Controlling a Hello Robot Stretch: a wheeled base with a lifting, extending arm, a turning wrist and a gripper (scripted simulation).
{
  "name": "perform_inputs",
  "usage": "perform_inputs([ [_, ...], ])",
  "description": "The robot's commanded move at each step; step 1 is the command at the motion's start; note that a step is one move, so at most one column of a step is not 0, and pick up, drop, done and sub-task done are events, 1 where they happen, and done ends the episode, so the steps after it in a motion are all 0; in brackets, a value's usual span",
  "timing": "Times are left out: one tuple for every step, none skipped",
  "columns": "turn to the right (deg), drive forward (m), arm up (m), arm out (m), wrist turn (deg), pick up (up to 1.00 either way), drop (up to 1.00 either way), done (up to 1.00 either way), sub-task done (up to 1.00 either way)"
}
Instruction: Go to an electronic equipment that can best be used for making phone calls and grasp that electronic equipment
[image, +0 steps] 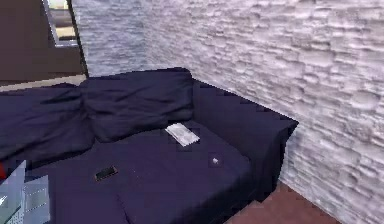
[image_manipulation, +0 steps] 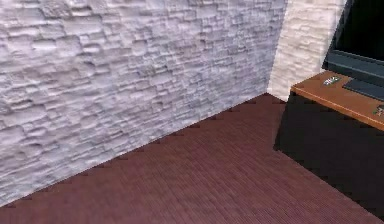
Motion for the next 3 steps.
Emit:
perform_inputs([
  [0.0, 0.45, 0.0, 0.0, 0.0, 0.0, 0.0, 0.0, 0.0],
  [-45.0, 0.0, 0.0, 0.0, 0.0, 0.0, 0.0, 0.0, 0.0],
  [-45.0, 0.0, 0.0, 0.0, 0.0, 0.0, 0.0, 0.0, 0.0],
])
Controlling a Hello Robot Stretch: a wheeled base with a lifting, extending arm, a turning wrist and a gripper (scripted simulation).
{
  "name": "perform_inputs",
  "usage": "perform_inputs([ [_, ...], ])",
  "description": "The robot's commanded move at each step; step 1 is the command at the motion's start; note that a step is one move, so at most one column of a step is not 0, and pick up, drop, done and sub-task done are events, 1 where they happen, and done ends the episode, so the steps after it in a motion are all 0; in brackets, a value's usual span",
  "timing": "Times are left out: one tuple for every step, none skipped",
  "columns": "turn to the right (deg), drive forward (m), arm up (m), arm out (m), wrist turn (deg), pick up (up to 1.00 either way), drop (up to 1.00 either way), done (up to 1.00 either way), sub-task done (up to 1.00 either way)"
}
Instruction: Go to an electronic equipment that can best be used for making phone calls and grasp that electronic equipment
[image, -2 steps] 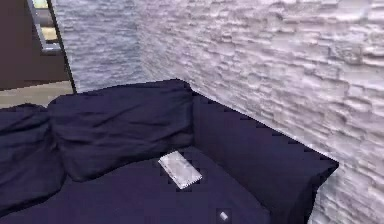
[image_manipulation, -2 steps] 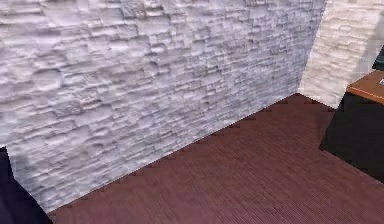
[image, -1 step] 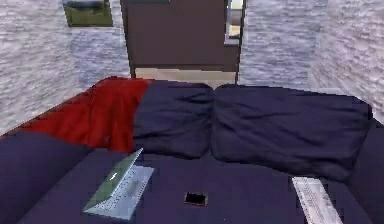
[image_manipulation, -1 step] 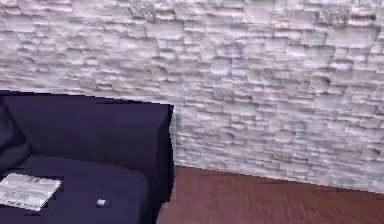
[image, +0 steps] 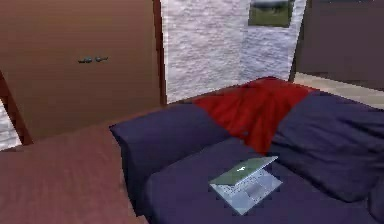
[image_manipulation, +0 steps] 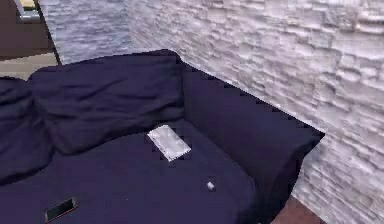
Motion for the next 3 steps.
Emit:
perform_inputs([
  [-39.0, 0.0, 0.0, 0.0, 0.0, 0.0, 0.0, 0.0, 0.0],
  [0.0, 0.0, 0.5, 0.0, 0.0, 0.0, 0.0, 0.0, 0.0],
  [0.0, 0.0, 0.02, 0.0, 0.0, 0.0, 0.0, 0.0, 0.0],
])
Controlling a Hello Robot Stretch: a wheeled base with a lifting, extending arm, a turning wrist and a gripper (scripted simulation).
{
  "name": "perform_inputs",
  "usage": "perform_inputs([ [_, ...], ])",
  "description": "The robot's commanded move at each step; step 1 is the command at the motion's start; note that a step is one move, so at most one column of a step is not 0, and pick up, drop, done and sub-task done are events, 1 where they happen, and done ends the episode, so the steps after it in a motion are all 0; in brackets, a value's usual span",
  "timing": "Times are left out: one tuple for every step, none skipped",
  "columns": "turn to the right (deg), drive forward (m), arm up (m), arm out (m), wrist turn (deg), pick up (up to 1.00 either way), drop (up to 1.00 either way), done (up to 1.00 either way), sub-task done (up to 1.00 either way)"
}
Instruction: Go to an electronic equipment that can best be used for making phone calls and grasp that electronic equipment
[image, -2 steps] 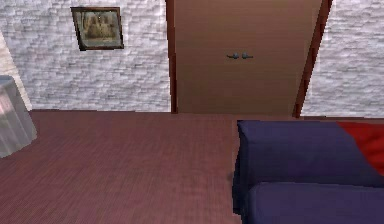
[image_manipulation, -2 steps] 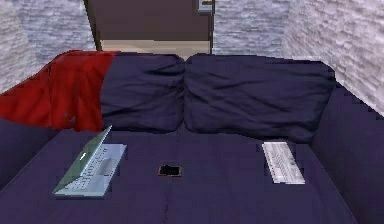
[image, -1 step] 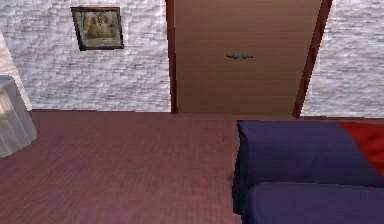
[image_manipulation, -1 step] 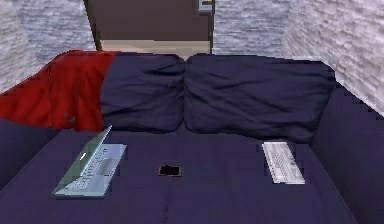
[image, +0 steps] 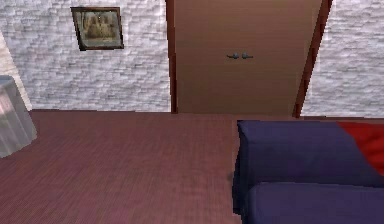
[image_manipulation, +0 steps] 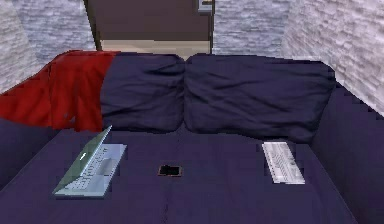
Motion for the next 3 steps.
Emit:
perform_inputs([
  [0.0, 0.0, 0.0, 0.5, 0.0, 0.0, 0.0, 0.0, 0.0],
  [0.0, 0.0, 0.0, 0.0, 45.0, 0.0, 0.0, 0.0, 0.0],
  [0.0, 0.0, 0.0, 0.0, 45.0, 0.0, 0.0, 0.0, 0.0],
])
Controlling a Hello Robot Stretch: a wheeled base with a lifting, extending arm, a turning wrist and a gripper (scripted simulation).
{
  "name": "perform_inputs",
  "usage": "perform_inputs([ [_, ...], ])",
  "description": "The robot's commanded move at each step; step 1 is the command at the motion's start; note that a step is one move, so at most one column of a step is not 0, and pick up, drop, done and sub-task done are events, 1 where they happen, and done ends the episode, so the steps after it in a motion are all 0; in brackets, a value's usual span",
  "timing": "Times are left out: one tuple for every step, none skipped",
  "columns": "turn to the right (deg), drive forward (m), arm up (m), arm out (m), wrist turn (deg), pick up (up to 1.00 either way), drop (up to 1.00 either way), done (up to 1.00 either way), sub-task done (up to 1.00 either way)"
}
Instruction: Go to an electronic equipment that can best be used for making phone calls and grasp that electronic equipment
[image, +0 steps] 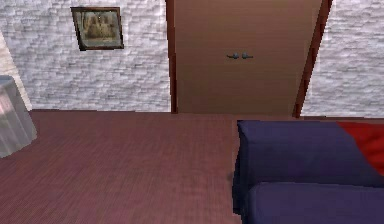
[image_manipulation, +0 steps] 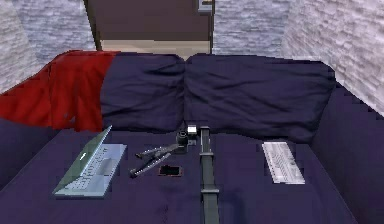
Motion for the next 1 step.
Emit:
perform_inputs([
  [0.0, 0.0, 0.0, 0.0, 45.0, 0.0, 0.0, 0.0, 0.0],
])
